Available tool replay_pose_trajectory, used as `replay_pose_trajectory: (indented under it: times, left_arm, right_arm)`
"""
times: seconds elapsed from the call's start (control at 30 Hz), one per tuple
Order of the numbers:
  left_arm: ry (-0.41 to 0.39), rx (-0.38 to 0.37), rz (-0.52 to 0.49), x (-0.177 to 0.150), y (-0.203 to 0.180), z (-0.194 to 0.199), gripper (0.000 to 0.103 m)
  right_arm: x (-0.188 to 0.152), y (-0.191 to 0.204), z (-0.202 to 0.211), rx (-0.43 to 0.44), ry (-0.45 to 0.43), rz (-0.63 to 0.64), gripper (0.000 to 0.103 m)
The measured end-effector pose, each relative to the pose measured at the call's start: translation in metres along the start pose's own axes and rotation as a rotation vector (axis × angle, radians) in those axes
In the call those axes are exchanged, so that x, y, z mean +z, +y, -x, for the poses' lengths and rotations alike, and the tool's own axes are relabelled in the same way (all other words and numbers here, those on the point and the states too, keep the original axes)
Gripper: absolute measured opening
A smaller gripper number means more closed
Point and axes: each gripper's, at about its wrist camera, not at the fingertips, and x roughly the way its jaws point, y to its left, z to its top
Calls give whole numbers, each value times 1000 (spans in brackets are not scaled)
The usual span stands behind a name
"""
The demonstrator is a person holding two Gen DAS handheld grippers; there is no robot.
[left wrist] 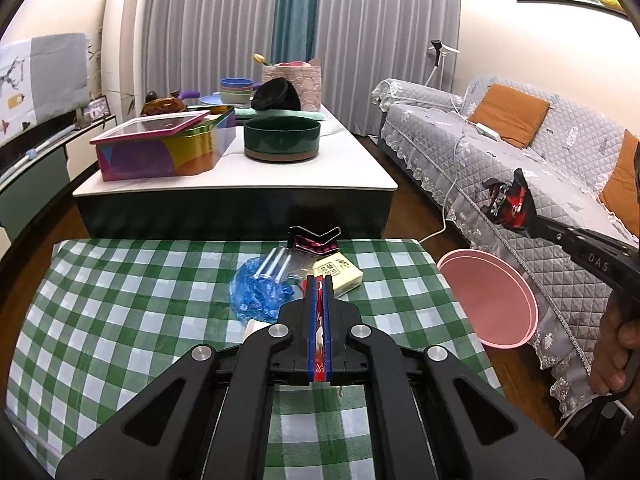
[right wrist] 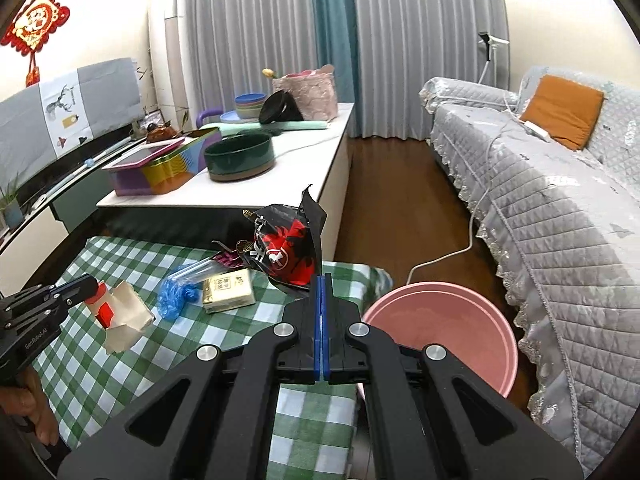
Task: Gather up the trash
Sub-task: 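Carry the red packet with the left tool over the bin while the right tool carries the snack bag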
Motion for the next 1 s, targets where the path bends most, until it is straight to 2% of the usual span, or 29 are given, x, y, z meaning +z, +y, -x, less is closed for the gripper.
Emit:
replay_pose_trajectory:
  times: [0.43,0.7,1.0]
  left_arm:
    - [2,-52,-41,20,-45,-9,2]
    - [-5,-131,-77,36,-84,-23,2]
    - [-9,-234,-124,58,-134,-45,2]
  right_arm:
    - [14,-53,23,-128,-32,-45,0]
    - [16,-89,33,-195,-36,-102,0]
    - [11,-115,25,-252,-2,-149,0]
